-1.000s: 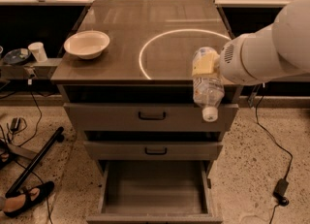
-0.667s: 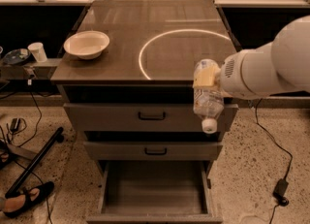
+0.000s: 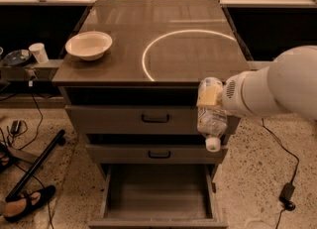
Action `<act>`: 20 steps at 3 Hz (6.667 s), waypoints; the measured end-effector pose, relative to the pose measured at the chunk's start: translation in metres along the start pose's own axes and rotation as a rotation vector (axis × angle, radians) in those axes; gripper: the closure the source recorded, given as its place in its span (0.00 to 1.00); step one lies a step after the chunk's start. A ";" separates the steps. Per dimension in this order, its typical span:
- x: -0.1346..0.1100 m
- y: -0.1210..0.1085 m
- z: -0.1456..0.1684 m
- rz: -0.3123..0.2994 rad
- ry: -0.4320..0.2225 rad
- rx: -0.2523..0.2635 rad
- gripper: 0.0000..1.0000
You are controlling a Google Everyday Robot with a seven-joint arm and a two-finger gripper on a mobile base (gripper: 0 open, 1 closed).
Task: Place blue plastic bottle into bottom drawer
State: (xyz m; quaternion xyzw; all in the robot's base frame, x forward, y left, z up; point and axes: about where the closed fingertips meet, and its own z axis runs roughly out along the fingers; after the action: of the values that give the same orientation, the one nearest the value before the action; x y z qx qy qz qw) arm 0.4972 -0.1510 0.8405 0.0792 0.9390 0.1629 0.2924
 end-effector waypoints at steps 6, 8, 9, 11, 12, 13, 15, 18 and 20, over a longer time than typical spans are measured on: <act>0.081 -0.039 0.056 0.109 0.099 -0.010 1.00; 0.122 -0.059 0.101 0.194 0.125 -0.073 1.00; 0.135 -0.066 0.119 0.220 0.127 -0.083 1.00; 0.146 -0.069 0.137 0.216 0.042 -0.079 1.00; 0.146 -0.069 0.137 0.216 0.041 -0.079 1.00; 0.143 -0.082 0.175 0.270 0.019 -0.097 1.00; 0.145 -0.085 0.185 0.319 0.067 -0.077 1.00; 0.164 -0.096 0.211 0.389 0.085 -0.076 1.00; 0.190 -0.109 0.248 0.434 0.094 -0.067 1.00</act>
Offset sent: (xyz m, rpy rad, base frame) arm -0.0236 -0.0078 -0.0569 -0.0037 0.0695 -0.0370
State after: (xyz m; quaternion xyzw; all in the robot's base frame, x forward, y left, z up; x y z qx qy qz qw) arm 0.4788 -0.1423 0.5099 0.2620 0.9065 0.2566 0.2091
